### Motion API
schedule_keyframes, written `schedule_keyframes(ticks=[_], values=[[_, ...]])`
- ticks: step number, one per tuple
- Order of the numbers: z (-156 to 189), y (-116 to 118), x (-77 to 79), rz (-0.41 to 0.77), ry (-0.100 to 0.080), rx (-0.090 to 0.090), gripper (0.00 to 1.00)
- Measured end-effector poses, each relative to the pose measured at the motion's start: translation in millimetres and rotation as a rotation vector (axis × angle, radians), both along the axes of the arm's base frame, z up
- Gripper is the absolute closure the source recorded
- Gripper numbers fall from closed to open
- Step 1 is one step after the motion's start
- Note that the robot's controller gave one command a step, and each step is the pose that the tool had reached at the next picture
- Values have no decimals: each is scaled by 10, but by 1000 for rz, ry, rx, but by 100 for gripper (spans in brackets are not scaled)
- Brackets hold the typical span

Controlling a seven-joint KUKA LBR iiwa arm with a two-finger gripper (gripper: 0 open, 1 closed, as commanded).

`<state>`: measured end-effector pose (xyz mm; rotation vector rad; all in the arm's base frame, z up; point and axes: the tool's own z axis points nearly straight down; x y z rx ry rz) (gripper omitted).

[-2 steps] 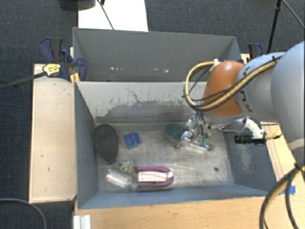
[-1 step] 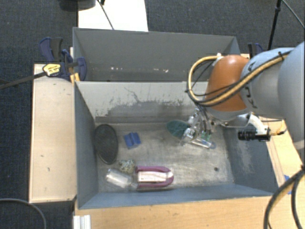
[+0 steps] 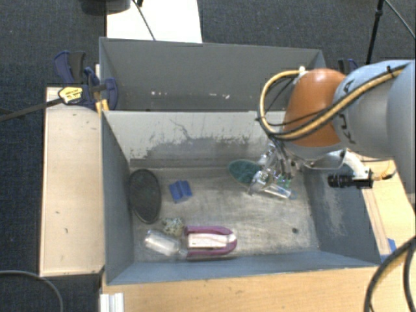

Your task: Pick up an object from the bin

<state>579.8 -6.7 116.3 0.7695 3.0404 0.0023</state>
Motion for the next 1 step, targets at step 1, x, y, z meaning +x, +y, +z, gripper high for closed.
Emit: schedule_keyframes(ticks=[1], values=[[41, -1, 7, 2, -2, 0, 100]])
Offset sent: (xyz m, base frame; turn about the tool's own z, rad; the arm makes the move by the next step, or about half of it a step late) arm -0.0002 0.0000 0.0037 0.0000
